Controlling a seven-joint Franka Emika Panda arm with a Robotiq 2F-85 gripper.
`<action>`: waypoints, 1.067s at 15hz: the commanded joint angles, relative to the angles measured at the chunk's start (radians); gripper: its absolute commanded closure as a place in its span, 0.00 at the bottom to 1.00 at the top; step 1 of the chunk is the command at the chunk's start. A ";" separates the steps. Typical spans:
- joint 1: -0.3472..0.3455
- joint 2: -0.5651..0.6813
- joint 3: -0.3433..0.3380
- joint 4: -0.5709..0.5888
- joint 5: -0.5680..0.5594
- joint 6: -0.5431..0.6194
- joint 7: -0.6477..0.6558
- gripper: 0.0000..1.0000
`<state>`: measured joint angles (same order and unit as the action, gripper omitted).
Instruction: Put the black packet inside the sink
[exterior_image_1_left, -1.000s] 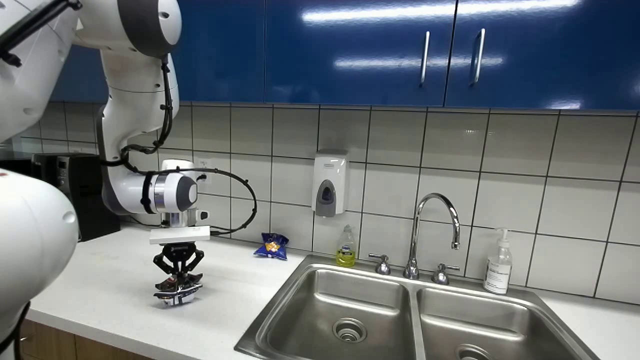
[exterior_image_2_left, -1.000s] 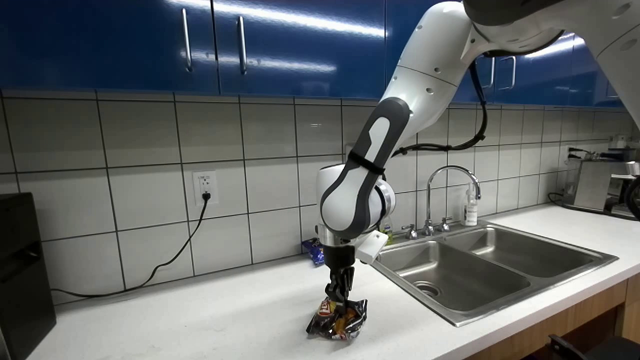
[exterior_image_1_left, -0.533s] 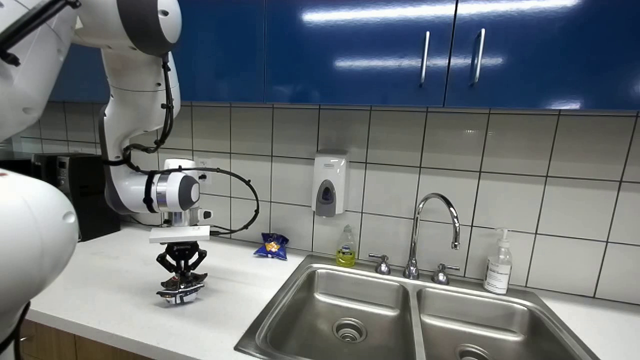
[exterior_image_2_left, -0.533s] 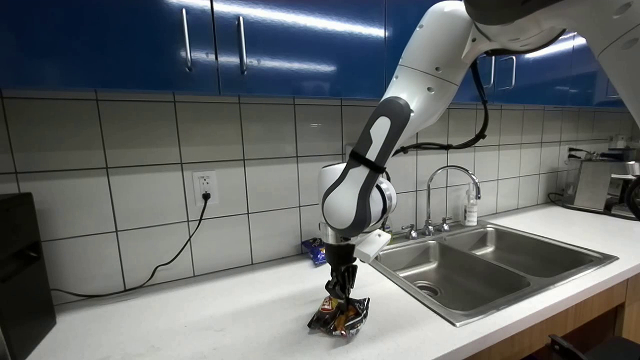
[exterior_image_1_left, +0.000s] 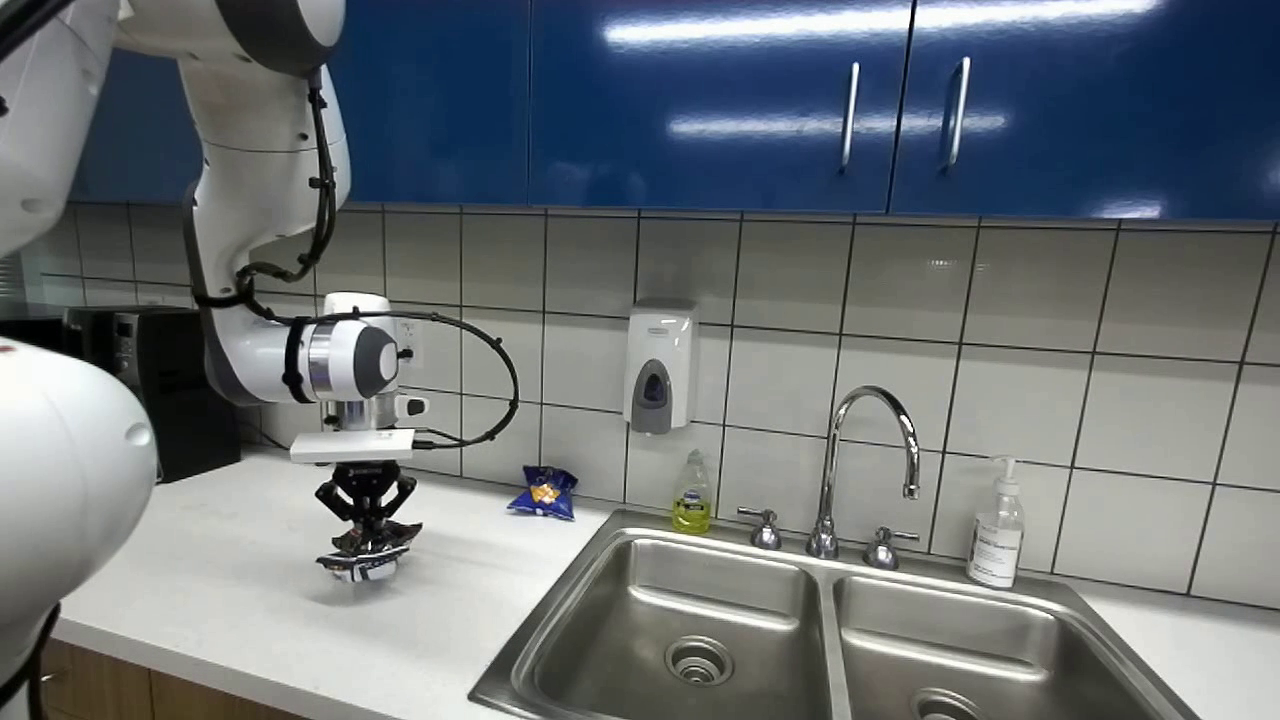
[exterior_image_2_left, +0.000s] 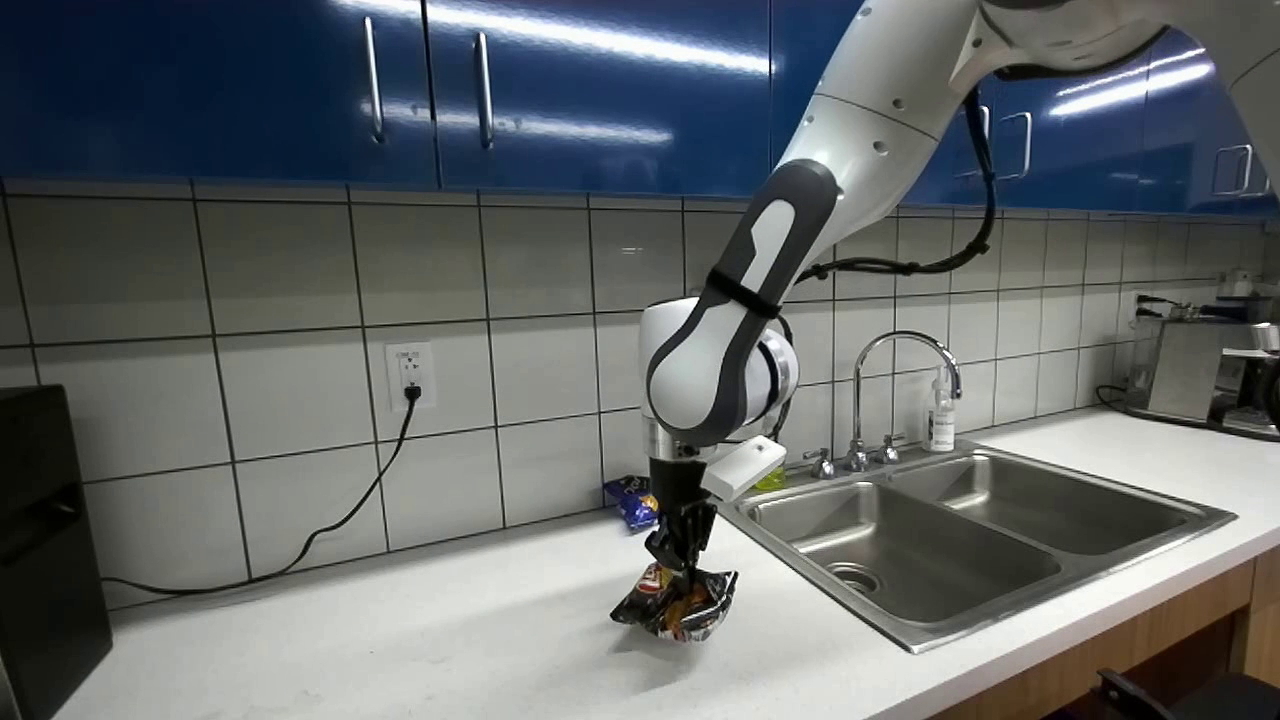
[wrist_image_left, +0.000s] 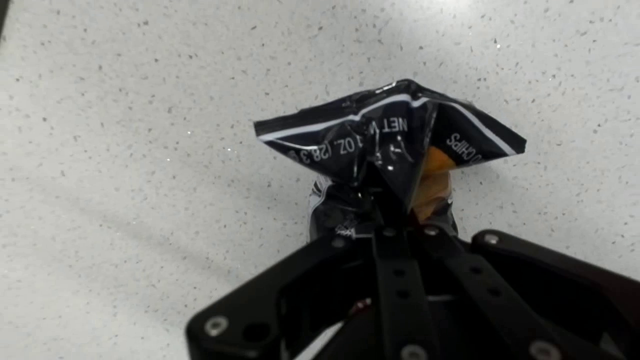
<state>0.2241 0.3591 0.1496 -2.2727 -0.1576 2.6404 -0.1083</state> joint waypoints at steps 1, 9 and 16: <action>-0.011 -0.101 0.011 -0.066 0.031 -0.019 0.050 1.00; -0.055 -0.209 -0.004 -0.112 0.123 -0.033 0.054 1.00; -0.153 -0.258 -0.085 -0.100 0.167 -0.059 0.040 1.00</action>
<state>0.1138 0.1484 0.0863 -2.3662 -0.0116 2.6206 -0.0655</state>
